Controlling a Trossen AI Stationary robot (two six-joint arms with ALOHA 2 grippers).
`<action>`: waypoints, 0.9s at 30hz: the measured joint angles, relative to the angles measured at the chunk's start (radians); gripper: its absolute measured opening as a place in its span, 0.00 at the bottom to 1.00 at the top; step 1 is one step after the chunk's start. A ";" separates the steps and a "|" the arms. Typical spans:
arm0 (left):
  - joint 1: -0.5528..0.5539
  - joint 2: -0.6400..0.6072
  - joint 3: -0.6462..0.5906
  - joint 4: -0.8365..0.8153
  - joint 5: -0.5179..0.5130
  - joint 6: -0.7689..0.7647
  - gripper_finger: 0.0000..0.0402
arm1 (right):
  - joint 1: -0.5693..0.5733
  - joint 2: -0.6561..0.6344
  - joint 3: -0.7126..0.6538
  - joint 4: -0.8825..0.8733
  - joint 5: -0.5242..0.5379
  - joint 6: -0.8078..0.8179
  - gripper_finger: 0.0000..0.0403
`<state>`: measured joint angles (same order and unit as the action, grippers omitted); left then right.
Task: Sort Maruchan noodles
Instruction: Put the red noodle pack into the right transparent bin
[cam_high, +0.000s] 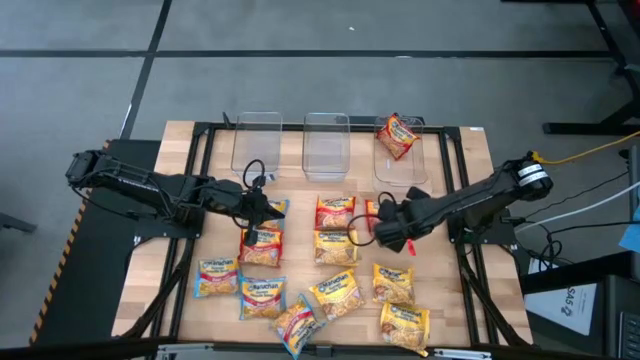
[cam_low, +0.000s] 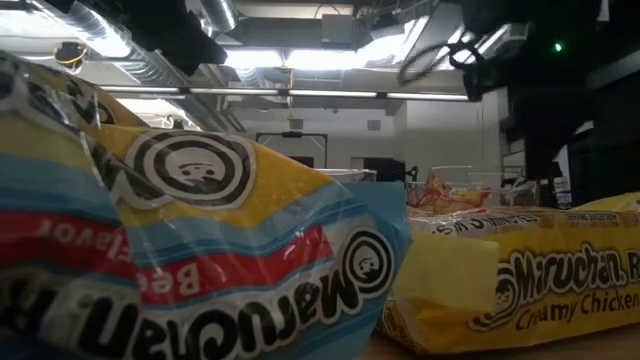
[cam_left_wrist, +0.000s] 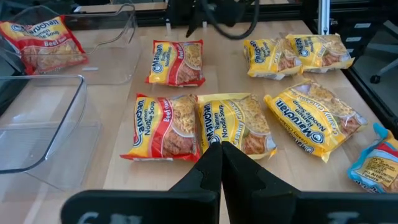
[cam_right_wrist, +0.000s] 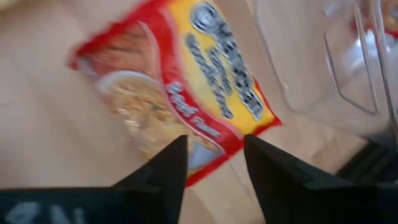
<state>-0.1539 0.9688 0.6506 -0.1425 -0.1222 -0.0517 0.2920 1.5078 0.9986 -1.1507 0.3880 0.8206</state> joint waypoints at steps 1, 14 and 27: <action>0.000 0.000 0.000 0.000 0.000 0.000 0.00 | 0.000 0.000 -0.014 0.001 0.004 0.018 0.46; 0.000 0.000 0.000 0.001 0.000 -0.021 0.00 | -0.021 0.000 -0.086 0.137 0.078 0.097 0.52; -0.030 0.000 0.000 0.001 0.000 -0.027 0.00 | -0.117 0.016 -0.088 0.165 0.016 0.091 0.40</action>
<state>-0.1836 0.9688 0.6506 -0.1416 -0.1219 -0.0788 0.1746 1.5239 0.9108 -0.9855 0.4043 0.9111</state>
